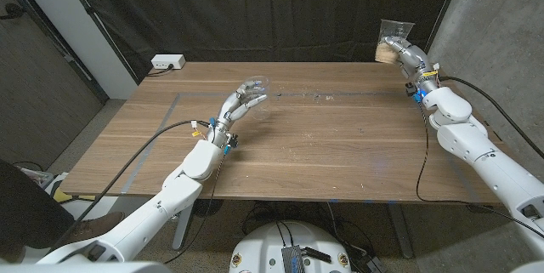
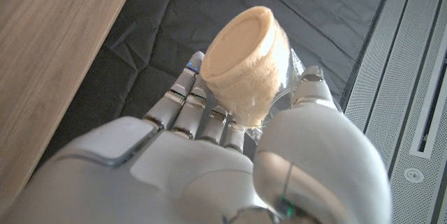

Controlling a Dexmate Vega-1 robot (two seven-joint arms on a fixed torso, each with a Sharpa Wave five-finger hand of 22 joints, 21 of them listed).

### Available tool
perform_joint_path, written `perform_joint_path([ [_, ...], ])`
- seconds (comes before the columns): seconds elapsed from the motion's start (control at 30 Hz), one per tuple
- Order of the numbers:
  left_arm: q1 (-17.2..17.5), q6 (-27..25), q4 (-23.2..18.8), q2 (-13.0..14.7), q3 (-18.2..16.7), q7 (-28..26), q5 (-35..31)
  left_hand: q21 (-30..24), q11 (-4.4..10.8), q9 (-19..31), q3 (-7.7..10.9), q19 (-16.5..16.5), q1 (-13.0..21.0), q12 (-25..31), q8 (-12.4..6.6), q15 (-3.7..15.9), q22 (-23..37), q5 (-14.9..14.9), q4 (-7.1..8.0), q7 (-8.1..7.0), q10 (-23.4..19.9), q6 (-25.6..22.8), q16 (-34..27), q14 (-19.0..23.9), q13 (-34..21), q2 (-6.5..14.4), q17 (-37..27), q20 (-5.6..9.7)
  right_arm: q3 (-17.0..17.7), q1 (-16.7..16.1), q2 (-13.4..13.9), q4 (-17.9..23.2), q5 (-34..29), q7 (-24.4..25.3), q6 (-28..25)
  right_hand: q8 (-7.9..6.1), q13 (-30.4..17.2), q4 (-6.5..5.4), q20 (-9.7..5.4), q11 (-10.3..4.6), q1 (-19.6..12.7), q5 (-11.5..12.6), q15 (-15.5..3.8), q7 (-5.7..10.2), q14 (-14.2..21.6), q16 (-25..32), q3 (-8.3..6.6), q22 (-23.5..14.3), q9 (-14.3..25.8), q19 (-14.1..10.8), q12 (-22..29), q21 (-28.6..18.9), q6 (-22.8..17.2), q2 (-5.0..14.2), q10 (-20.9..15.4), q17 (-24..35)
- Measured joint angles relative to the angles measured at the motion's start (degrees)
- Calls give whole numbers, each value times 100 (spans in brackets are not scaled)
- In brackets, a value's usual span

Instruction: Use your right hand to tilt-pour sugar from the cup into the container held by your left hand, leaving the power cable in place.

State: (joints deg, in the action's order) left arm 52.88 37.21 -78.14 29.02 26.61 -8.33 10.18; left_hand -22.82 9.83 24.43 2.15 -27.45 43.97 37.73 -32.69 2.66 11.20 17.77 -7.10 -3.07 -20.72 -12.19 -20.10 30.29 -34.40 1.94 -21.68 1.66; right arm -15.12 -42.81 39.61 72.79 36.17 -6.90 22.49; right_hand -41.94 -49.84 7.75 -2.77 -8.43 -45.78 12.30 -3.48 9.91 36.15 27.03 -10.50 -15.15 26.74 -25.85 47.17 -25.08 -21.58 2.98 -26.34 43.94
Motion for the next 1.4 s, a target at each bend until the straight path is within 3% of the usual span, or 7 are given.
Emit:
perform_joint_path([
  [0.27, -4, -195, -435, 62, -102, -26, -22, 0, -10, 0, 2, -29, 52, 21, -37, 41, 0, -48, 2, 31, -25, -31, 0, 44, -28, 51, -27, 28, 85, -108, 43, 197, 57, 95, -169, 1, 0, 0, 0, 1, -59, -1, 0, 0, 0, 0, 0, 0, -2, 0, -1, 0, 0, -17, 1, 0],
  [0.77, -96, -730, -770, 112, -178, 10, 156, 44, -41, 1, 25, -28, 90, 42, -59, 20, 0, -93, 24, 31, -55, -30, 43, 84, -48, 89, -51, 28, 279, -448, 54, 557, 238, 234, -285, 12, -14, 5, 0, 3, -91, 22, 0, -9, 0, 0, -5, -1, -6, 0, -45, -35, 10, 26, 3, 36],
  [1.4, -232, -1490, -1017, 47, -164, -31, 550, 80, -53, 1, 26, 25, 135, 63, -81, 20, 1, -181, 26, 62, -64, -62, 135, 83, -80, 136, -80, -25, 397, -576, -191, 457, 439, 180, 9, 33, 46, 18, 0, -30, -87, 16, -19, 23, 40, -44, -18, -1, -5, 0, -85, -57, -22, 30, -51, 80],
])
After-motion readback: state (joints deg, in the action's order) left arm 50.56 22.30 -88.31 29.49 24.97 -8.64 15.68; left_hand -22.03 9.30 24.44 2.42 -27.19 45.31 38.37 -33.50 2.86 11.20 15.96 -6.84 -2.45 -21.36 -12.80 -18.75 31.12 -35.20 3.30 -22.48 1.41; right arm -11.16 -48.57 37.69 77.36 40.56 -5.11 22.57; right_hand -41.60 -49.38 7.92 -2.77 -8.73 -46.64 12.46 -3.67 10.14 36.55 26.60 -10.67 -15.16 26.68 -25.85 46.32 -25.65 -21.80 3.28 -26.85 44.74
